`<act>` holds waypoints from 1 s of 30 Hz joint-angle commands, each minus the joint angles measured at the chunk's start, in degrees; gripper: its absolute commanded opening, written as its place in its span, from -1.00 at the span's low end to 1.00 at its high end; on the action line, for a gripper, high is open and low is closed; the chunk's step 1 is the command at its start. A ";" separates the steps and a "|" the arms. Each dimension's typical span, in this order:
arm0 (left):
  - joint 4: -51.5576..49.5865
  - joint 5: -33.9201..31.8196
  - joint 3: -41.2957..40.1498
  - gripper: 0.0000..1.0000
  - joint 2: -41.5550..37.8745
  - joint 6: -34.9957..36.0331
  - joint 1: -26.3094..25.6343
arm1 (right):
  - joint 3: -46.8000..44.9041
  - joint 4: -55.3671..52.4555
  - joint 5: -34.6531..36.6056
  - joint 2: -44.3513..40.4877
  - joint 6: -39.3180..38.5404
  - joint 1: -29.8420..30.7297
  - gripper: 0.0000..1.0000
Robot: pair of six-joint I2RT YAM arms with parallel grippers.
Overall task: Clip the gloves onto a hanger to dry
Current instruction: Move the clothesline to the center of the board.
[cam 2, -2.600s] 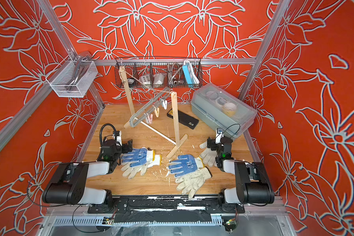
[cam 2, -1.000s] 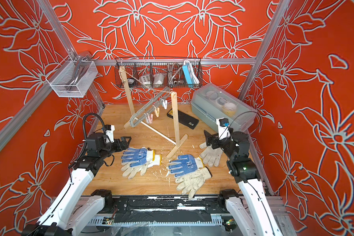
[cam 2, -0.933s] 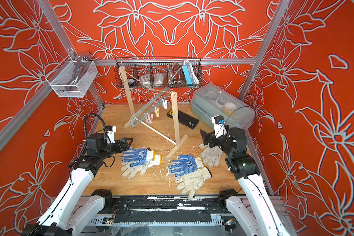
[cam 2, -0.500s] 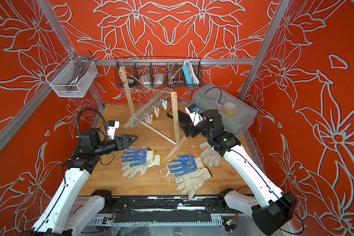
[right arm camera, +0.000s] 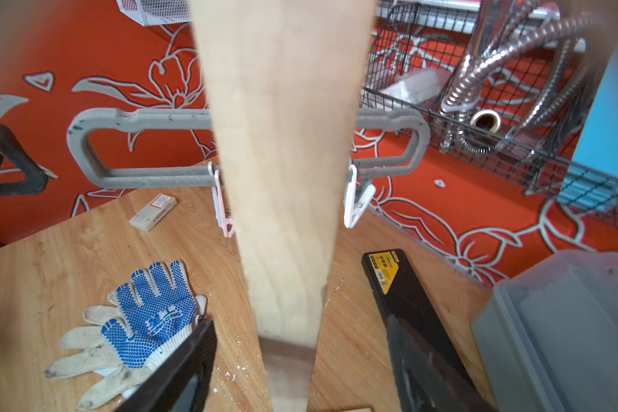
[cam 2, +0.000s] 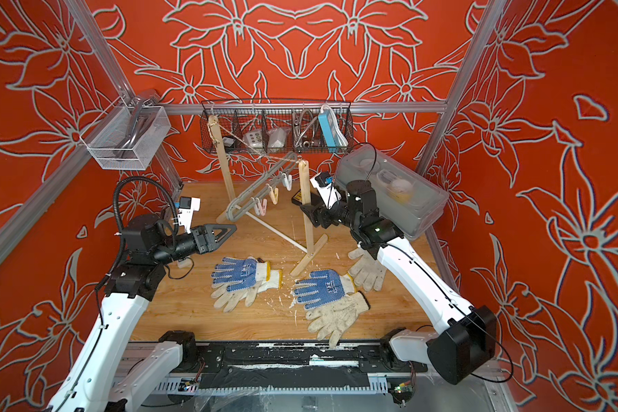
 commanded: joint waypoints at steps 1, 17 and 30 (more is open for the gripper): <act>1.70 0.61 1.25 0.77 0.59 0.84 -0.14 | 1.74 3.89 -1.27 1.17 0.37 0.30 0.39; -3.56 -6.34 1.47 0.80 -2.55 4.19 2.80 | 1.74 6.81 -4.83 2.45 -2.35 -0.37 -0.34; -15.67 -25.63 7.22 0.80 -2.74 13.46 7.01 | 1.47 3.91 -15.16 1.83 -6.29 -5.91 -0.53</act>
